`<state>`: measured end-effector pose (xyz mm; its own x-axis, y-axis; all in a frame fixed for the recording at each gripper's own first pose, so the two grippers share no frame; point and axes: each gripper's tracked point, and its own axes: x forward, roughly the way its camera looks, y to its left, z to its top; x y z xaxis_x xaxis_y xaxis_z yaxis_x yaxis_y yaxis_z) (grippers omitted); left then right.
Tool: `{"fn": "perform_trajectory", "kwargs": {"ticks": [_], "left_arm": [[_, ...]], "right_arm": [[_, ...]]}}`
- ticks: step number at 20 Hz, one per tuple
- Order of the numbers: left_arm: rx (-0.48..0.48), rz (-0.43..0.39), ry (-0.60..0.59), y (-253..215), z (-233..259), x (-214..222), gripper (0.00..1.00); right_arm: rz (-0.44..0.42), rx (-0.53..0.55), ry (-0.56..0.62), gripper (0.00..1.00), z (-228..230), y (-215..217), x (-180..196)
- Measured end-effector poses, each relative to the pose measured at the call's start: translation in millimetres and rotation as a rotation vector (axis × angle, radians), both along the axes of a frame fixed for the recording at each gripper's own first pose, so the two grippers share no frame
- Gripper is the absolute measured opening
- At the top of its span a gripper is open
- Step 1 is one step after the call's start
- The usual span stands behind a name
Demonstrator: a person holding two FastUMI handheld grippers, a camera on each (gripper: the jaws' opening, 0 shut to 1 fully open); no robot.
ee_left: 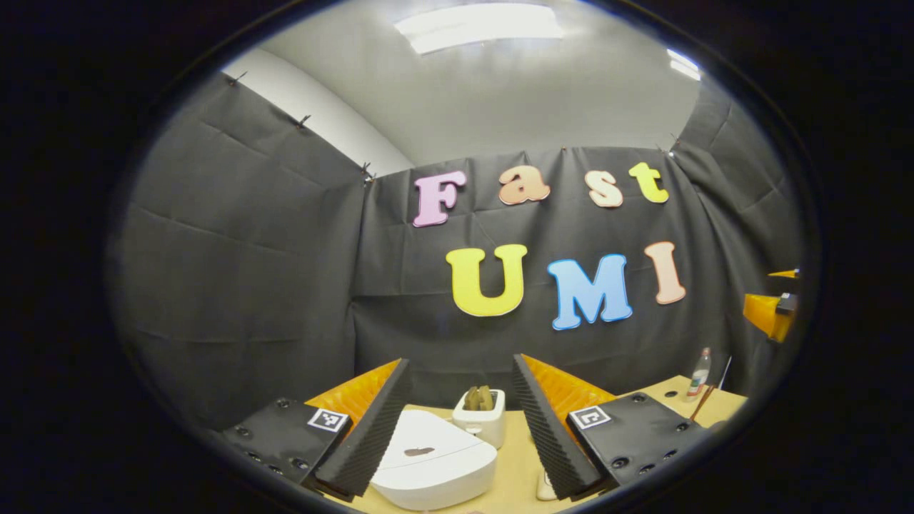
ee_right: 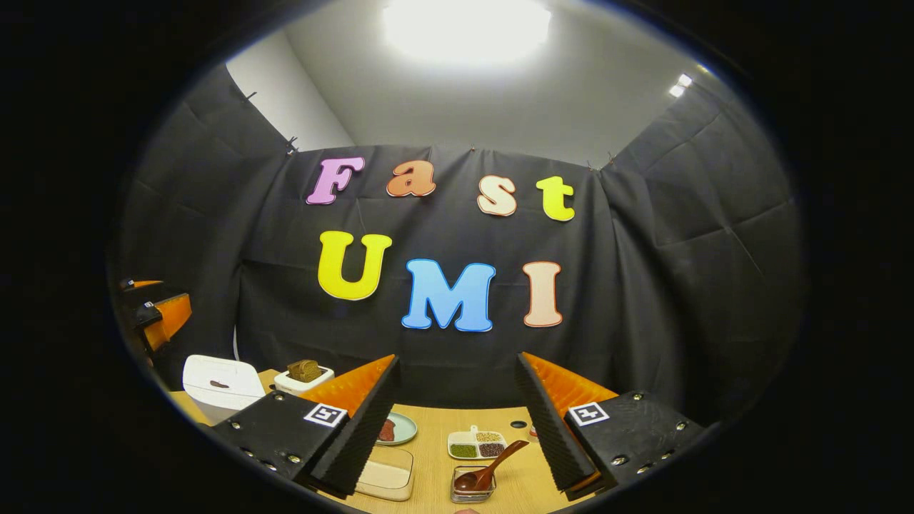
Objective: Close the left gripper, press the button to open the rice cooker; take a wooden spoon from the chopstick holder with the right hand, scoop a spoonful of rice and pour it into the rice cooker, then put the wooden spoon back into the chopstick holder.
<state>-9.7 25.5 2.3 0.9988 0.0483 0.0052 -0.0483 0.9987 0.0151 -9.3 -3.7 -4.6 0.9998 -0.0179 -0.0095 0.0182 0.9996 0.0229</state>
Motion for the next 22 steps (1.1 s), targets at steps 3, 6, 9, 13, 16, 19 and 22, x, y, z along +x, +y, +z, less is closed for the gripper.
{"fn": "perform_trajectory", "kwargs": {"ticks": [3,6,9,13,16,19,22], "left_arm": [[0.0,0.004,-0.008,2.1,5.9,-0.4,0.97],[0.003,0.005,-0.015,2.3,7.3,-1.6,0.9],[0.001,0.015,-0.018,7.9,7.7,0.1,0.84],[-0.009,0.026,-0.001,14.7,0.7,4.7,0.48],[-0.004,0.035,0.0,24.2,-1.5,9.2,0.3],[-0.001,0.042,0.008,27.6,-3.8,12.0,0.13],[-0.001,0.061,0.008,41.6,-7.4,14.3,0.09]], "right_arm": [[0.005,0.011,-0.009,0.97,1.6,-1.6,0.4],[0.003,0.014,-0.007,0.97,0.0,-4.2,2.2],[0.008,0.026,0.006,0.97,-4.7,-3.7,3.9],[0.006,0.022,0.019,0.97,-9.7,-4.7,5.6],[0.004,0.018,0.019,0.97,-9.6,-3.4,7.9],[0.0,0.013,0.021,0.97,-10.2,-1.7,9.5],[-0.008,0.01,0.025,0.97,-9.6,-0.6,8.3]]}}
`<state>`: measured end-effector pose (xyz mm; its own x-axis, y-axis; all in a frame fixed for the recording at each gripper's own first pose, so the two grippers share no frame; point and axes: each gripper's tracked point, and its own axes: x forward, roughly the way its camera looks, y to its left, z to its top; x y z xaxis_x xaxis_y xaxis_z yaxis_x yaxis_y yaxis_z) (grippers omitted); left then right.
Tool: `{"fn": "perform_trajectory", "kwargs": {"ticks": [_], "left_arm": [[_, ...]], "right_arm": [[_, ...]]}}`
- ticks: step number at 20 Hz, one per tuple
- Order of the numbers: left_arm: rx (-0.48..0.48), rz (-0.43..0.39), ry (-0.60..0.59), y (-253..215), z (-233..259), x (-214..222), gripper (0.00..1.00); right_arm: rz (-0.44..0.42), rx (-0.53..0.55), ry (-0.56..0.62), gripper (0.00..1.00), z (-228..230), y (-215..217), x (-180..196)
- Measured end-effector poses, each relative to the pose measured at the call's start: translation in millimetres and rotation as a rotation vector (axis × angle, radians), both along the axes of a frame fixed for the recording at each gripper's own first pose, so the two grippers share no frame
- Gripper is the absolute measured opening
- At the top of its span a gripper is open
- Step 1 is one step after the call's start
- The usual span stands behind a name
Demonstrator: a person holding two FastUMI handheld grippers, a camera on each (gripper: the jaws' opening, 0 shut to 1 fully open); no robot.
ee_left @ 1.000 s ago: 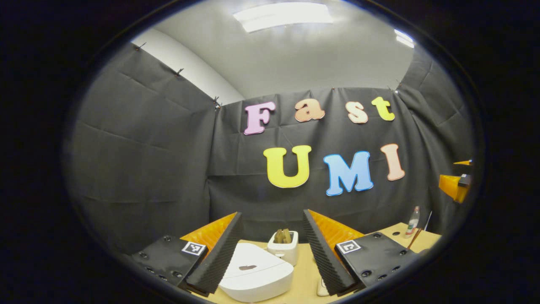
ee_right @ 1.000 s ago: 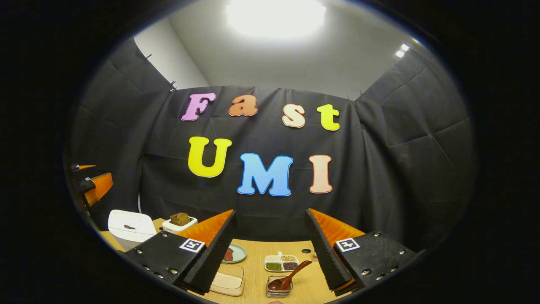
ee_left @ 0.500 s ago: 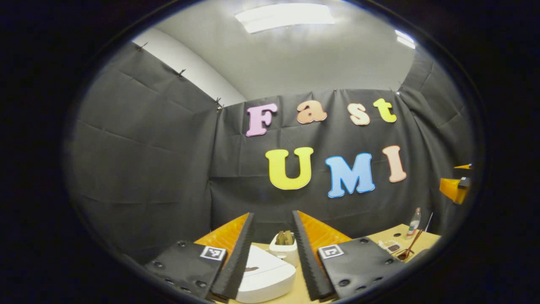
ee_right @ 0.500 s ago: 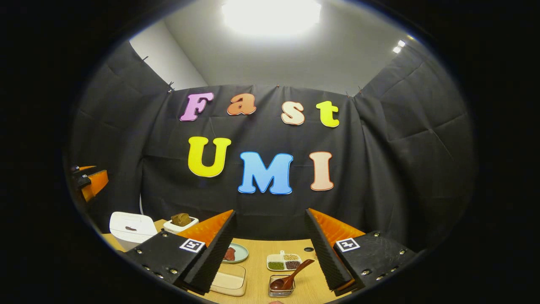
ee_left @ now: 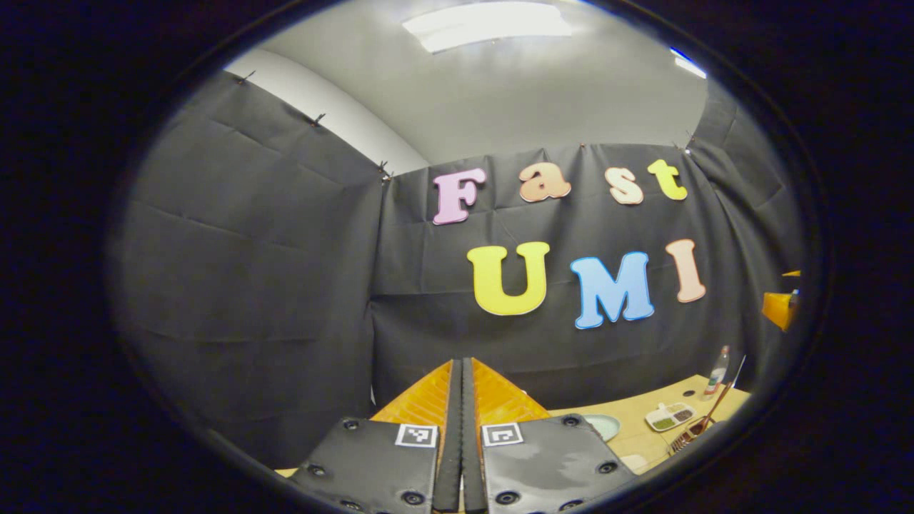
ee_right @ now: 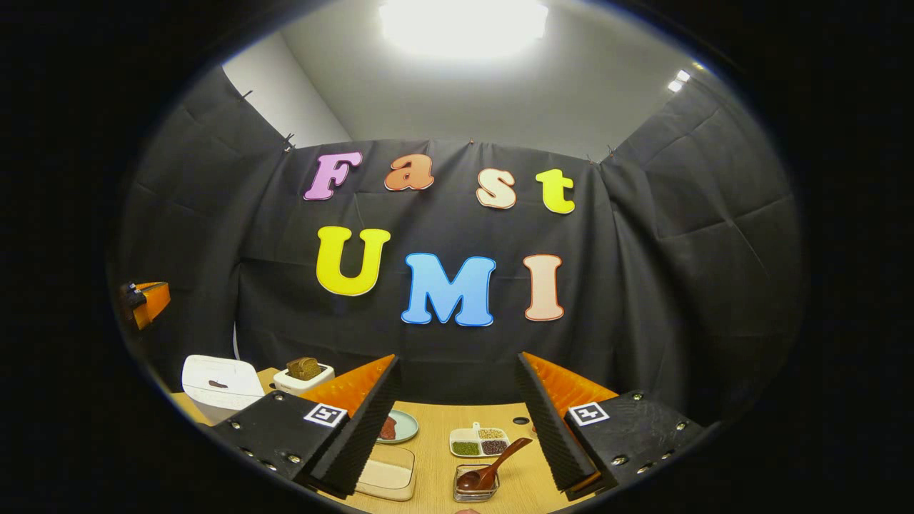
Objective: Close the left gripper, press the button to open the rice cooker; take a wooden spoon from the chopstick holder with the right hand, scoop a spoonful of rice and pour it into the rice cooker, then put the wooden spoon back into the chopstick holder.
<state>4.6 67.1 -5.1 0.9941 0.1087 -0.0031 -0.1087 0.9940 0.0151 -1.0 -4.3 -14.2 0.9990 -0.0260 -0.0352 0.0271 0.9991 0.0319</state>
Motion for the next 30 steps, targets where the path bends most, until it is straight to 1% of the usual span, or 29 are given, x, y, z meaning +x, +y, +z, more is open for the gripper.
{"fn": "perform_trajectory", "kwargs": {"ticks": [1,2,3,4,5,6,7,9,12,13,17,20,23,25,28,30], "left_arm": [[0.001,-0.004,0.002,2.5,-0.8,2.8,0.08],[0.0,-0.013,0.01,3.4,-6.1,7.8,0.11],[-0.006,-0.02,0.019,6.5,-10.0,14.0,0.11],[-0.016,-0.024,0.028,9.8,-14.9,20.3,0.08],[-0.029,-0.031,0.041,13.2,-20.4,26.8,0.11],[-0.045,-0.037,0.053,15.9,-26.9,33.1,0.11],[-0.061,-0.044,0.068,19.3,-34.8,38.2,0.08],[-0.099,-0.057,0.103,24.3,-51.1,47.7,0.12],[-0.146,-0.069,0.17,36.5,-81.4,62.7,0.11],[-0.162,-0.074,0.192,38.8,-91.3,67.5,0.08],[-0.211,-0.084,0.275,50.5,-132.2,87.7,0.09],[-0.188,-0.099,0.359,53.8,-174.5,90.1,0.09],[-0.195,-0.12,0.444,46.0,-211.7,88.7,0.08],[-0.201,-0.12,0.492,44.2,-234.5,84.5,0.09],[-0.213,-0.114,0.537,43.6,-255.1,81.4,0.09],[-0.216,-0.114,0.546,43.5,-259.8,78.8,0.09]], "right_arm": [[-0.005,-0.002,0.0,0.97,-0.5,-0.9,-1.2],[-0.009,-0.005,0.002,0.97,0.0,-1.3,-2.2],[-0.015,-0.008,0.003,0.97,-1.0,-1.3,-3.7],[-0.023,-0.011,0.005,0.97,-0.7,-2.4,-5.1],[-0.03,-0.014,0.007,0.97,-0.7,-3.5,-6.6],[-0.038,-0.015,0.009,0.97,-0.2,-4.7,-8.1],[-0.047,-0.017,0.012,0.97,-1.7,-5.6,-10.1],[-0.063,-0.021,0.021,0.97,-4.6,-7.0,-12.5],[-0.089,-0.022,0.034,0.97,-6.7,-9.3,-18.0],[-0.098,-0.022,0.038,0.97,-7.7,-10.3,-19.2],[-0.137,-0.024,0.053,0.97,-11.1,-15.5,-26.2],[-0.158,-0.027,0.067,0.97,-13.4,-18.7,-32.0],[-0.176,-0.039,0.07,0.97,-13.8,-21.8,-37.5],[-0.186,-0.047,0.071,0.97,-13.4,-25.2,-41.8],[-0.196,-0.048,0.078,0.97,-15.6,-27.1,-45.3],[-0.194,-0.047,0.089,0.97,-18.7,-26.4,-47.0]]}}
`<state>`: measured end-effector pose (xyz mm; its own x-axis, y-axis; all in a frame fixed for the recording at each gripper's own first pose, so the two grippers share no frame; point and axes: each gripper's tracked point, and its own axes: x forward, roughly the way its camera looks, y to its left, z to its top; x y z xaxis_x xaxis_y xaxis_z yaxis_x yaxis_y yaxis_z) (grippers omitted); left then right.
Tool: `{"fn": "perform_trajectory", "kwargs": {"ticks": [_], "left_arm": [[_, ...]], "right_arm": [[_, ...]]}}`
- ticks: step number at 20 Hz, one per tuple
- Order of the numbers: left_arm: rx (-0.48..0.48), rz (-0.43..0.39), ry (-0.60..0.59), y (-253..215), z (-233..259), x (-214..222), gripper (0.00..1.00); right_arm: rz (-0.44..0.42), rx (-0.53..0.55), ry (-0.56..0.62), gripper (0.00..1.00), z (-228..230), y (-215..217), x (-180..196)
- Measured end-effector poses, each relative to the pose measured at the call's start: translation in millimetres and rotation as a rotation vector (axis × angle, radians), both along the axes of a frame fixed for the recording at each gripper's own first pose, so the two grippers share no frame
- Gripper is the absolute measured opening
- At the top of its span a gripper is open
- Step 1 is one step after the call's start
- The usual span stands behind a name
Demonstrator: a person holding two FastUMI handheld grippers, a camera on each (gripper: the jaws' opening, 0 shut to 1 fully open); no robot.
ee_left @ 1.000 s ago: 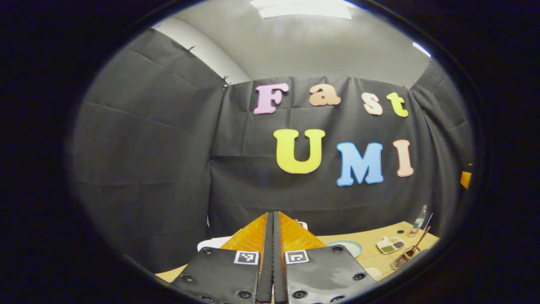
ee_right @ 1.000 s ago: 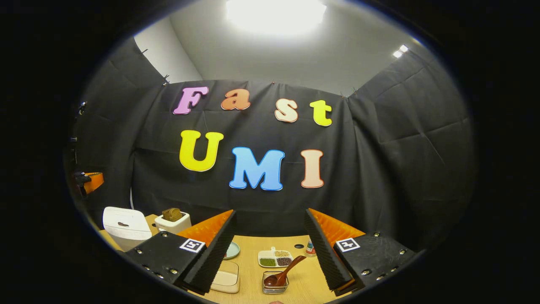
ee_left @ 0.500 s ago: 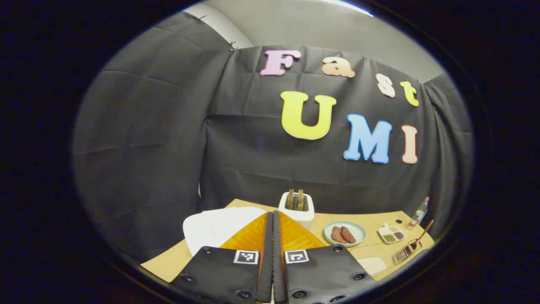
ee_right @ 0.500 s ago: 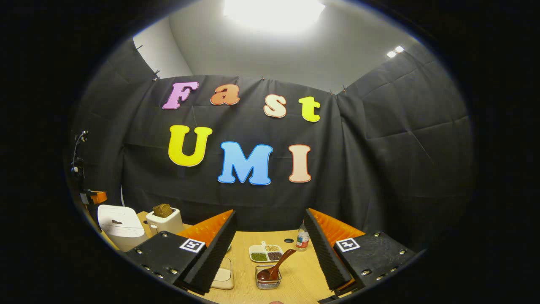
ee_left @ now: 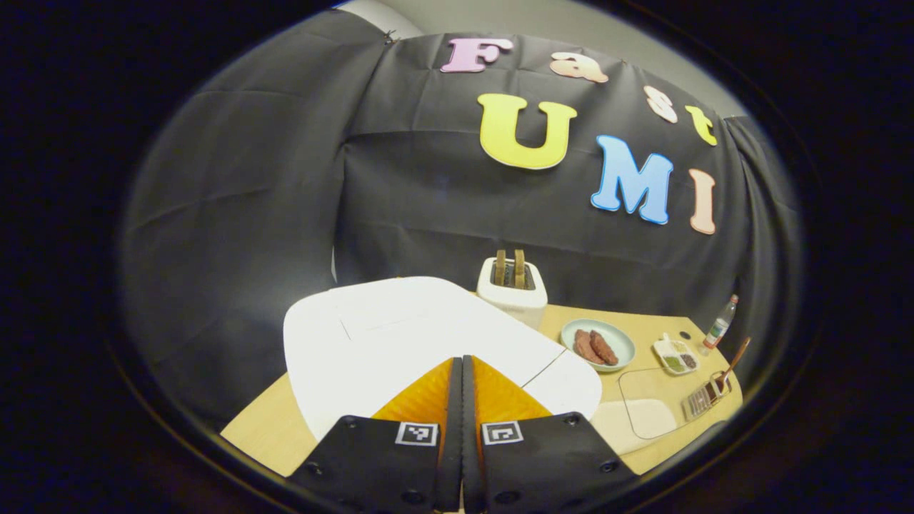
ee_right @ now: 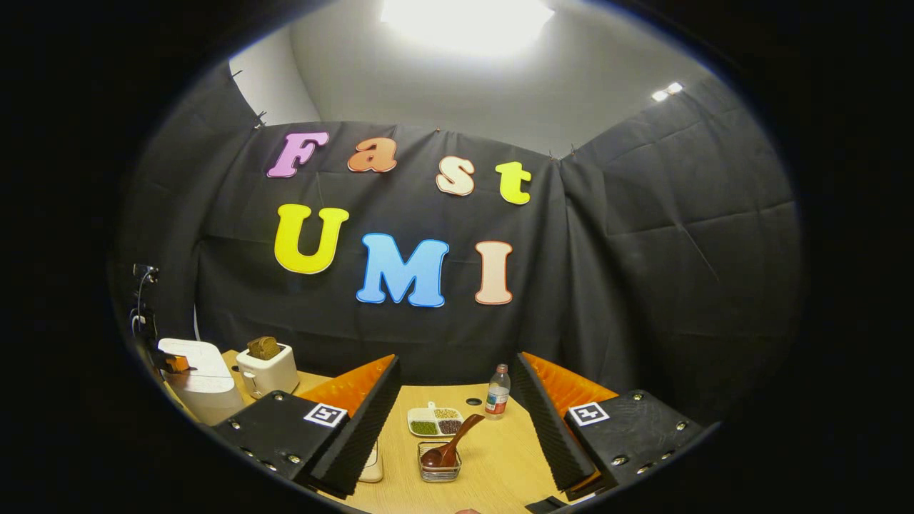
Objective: Close the left gripper, press the button to open the rice cooker; take a wooden spoon from the chopstick holder with the right hand, scoop a spoonful of rice and pour it into the rice cooker, then put the wooden spoon back into the chopstick holder.
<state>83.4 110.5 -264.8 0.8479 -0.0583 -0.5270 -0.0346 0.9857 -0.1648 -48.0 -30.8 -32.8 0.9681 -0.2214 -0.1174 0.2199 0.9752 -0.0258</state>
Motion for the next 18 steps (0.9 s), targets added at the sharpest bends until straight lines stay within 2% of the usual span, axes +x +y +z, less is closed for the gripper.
{"fn": "perform_trajectory", "kwargs": {"ticks": [1,11,15,18], "left_arm": [[0.009,-0.002,-0.012,0.2,1.6,3.5,0.07],[0.084,0.014,-0.01,-1.1,1.0,0.6,0.09],[0.139,0.044,-0.092,6.3,43.7,7.6,0.11],[0.218,0.076,-0.203,17.9,92.0,12.8,0.07]], "right_arm": [[0.001,-0.003,0.003,0.97,-2.3,0.1,-0.4],[0.052,0.008,0.004,0.97,-5.2,10.5,9.1],[0.066,0.018,-0.01,0.97,-4.7,5.7,14.5],[0.074,0.031,-0.011,0.97,-7.4,-0.4,18.1]]}}
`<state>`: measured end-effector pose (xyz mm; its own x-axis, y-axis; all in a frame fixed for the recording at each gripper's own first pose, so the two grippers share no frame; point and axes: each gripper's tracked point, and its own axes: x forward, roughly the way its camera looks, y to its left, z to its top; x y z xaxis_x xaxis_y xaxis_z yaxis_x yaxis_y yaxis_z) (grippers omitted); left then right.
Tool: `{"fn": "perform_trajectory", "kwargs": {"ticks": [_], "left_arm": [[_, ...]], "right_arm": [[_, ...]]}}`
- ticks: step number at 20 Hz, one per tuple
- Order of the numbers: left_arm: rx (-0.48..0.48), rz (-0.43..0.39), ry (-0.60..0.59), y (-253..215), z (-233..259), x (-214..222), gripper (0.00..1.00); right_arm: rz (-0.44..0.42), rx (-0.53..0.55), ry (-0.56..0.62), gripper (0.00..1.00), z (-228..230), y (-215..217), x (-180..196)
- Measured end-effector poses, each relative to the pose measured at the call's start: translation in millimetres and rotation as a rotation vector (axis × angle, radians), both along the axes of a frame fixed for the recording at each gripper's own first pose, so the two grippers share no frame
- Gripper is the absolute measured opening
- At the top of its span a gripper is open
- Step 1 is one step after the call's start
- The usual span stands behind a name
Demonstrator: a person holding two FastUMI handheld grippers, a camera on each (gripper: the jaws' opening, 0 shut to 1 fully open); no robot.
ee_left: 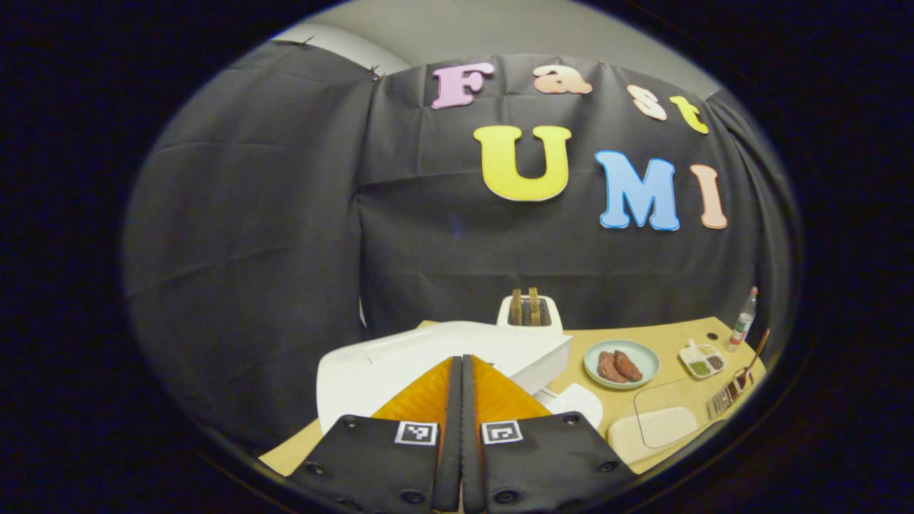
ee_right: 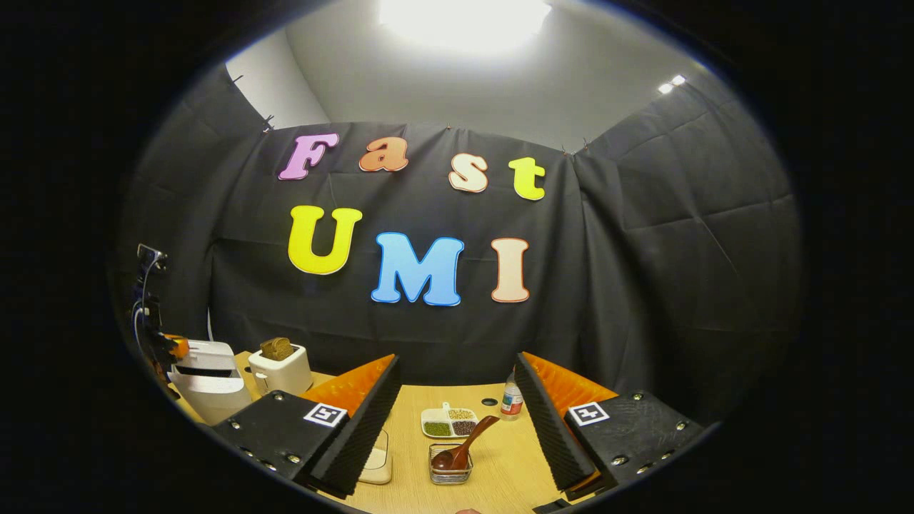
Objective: Close the left gripper, press the button to open the rice cooker; take a wooden spoon from the chopstick holder with the right hand, scoop a spoonful of rice and pour it into the rice cooker, then put the wooden spoon back into the chopstick holder.
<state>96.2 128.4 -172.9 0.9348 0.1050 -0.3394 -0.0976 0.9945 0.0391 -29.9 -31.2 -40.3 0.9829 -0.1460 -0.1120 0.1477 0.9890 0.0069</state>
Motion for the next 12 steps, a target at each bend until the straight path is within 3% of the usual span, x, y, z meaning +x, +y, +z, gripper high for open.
{"fn": "perform_trajectory", "kwargs": {"ticks": [3,9,10,12], "left_arm": [[0.039,0.012,-0.113,-0.9,54.8,-3.7,0.09],[-0.047,-0.013,-0.249,-34.4,128.4,-26.3,0.1],[-0.053,-0.032,-0.267,-41.4,136.7,-31.0,0.17],[-0.057,-0.064,-0.295,-54.3,151.5,-41.2,0.48]], "right_arm": [[0.008,0.01,-0.002,0.97,-3.0,-7.5,6.9],[0.015,0.03,0.001,0.97,-12.5,-24.0,27.4],[0.015,0.031,0.001,0.97,-13.9,-27.0,32.0],[0.014,0.035,0.002,0.97,-17.2,-34.1,41.4]]}}
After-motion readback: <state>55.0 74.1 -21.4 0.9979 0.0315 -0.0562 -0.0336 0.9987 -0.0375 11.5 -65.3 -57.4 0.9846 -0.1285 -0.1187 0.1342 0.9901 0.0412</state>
